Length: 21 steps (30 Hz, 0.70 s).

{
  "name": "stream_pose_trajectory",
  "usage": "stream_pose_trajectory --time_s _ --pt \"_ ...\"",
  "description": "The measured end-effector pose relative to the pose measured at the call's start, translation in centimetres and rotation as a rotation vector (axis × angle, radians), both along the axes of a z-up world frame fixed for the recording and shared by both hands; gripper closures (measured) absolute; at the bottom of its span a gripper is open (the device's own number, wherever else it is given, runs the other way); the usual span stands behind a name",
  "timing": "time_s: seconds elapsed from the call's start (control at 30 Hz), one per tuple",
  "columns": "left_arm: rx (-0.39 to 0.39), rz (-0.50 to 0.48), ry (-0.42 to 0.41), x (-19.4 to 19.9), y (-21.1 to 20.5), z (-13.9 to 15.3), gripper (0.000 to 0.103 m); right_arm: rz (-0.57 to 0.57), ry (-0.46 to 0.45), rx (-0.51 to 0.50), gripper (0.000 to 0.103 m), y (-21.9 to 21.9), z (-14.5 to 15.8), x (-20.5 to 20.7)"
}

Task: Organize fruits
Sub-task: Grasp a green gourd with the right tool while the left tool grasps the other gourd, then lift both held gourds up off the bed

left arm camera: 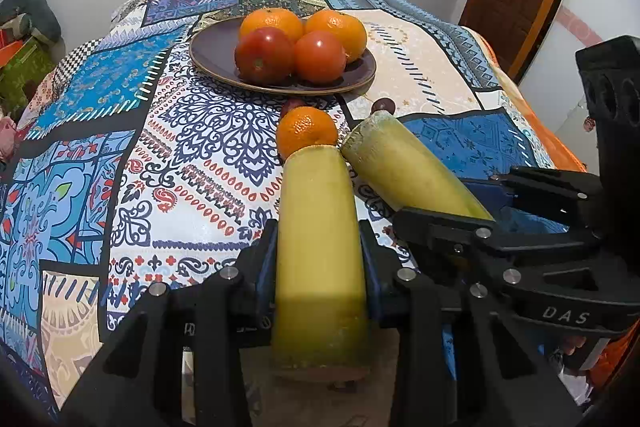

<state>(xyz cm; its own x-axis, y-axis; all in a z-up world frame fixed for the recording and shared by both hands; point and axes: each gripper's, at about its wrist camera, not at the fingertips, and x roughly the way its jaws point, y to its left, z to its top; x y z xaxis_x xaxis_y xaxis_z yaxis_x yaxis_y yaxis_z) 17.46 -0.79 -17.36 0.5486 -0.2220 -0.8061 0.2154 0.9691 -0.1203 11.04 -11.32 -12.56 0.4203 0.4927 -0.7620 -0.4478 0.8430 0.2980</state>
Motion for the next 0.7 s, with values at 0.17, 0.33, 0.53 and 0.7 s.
stream_pose_trajectory --time_s 0.17,0.33,0.53,0.7 --pt "0.001 0.004 -0.01 -0.1 0.1 0.1 0.066 -0.009 -0.027 -0.006 0.068 0.1 0.2 -0.5" --pt "0.01 0.009 -0.02 -1.0 0.4 0.6 0.066 -0.011 -0.063 -0.031 0.069 0.2 0.7 -0.9" --pt "0.044 0.065 -0.031 -2.5 2.4 1.3 0.066 -0.017 -0.066 -0.001 0.069 -0.2 1.1 -0.8" --pt "0.037 0.107 -0.025 -2.2 3.7 1.2 0.066 -0.014 -0.069 0.008 0.069 -0.2 1.4 -1.0"
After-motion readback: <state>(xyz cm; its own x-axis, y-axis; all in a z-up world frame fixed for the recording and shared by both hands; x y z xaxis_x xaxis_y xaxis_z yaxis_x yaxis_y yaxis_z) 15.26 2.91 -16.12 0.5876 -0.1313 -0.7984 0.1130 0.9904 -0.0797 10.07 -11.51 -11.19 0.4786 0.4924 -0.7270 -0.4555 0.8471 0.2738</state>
